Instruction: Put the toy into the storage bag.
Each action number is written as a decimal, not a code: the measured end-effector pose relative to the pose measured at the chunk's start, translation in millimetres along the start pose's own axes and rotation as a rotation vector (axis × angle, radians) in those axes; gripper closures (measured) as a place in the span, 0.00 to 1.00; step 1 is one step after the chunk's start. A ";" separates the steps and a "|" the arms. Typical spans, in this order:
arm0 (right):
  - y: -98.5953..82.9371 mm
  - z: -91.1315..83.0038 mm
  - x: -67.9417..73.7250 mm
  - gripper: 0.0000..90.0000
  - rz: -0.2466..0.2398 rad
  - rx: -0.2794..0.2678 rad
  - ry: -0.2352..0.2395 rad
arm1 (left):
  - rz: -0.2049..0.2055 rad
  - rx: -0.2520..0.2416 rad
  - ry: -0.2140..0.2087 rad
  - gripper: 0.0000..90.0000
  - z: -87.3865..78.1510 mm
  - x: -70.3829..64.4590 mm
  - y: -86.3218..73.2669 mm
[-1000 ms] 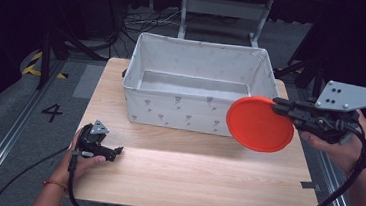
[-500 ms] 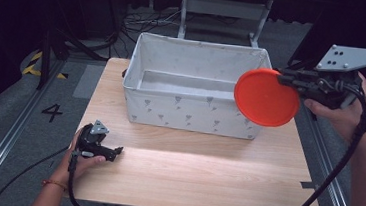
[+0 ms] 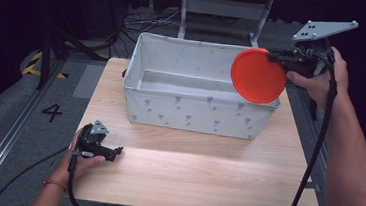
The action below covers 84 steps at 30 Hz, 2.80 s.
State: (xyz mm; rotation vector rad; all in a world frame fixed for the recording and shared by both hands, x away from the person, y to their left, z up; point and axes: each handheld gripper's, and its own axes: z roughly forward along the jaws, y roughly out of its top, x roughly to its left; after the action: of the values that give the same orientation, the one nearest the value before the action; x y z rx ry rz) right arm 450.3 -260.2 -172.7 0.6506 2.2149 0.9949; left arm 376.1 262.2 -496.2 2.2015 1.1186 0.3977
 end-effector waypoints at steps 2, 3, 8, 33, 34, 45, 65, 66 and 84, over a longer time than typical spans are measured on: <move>-1.3 5.9 -3.4 0.91 0.009 0.004 -0.004 | -0.001 0.000 0.000 0.01 0.0 0.0 0.0; -2.3 10.3 -5.7 0.91 0.019 0.004 0.000 | 0.000 0.000 0.000 0.01 0.0 0.0 0.0; -9.4 31.2 -13.5 0.91 0.043 0.006 0.027 | 0.000 0.000 0.000 0.01 0.0 0.0 0.0; -61.5 100.1 -6.4 0.91 0.030 0.142 0.129 | 0.000 0.000 0.000 0.01 0.0 0.0 0.0; -63.1 102.2 -5.5 0.91 0.025 0.151 0.136 | 0.001 0.000 0.001 0.01 -0.1 0.0 0.1; -71.4 117.6 5.3 0.91 -0.104 0.275 0.212 | 0.001 0.000 0.001 0.01 -0.1 0.0 0.1; -67.9 133.6 18.0 0.90 -0.292 0.542 0.322 | 0.001 0.000 0.001 0.01 -0.1 0.0 0.1; -68.2 133.9 17.8 0.90 -0.299 0.558 0.333 | 0.001 0.000 0.001 0.01 -0.1 0.0 0.1; -71.6 113.7 12.5 0.76 -0.221 0.454 0.306 | 0.001 0.000 0.001 0.01 -0.1 0.0 0.1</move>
State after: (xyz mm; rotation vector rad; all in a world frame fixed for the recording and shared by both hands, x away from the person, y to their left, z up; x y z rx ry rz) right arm 508.8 -240.3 -292.8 0.4487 2.7490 0.5044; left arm 376.1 262.2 -496.1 2.2021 1.1184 0.3988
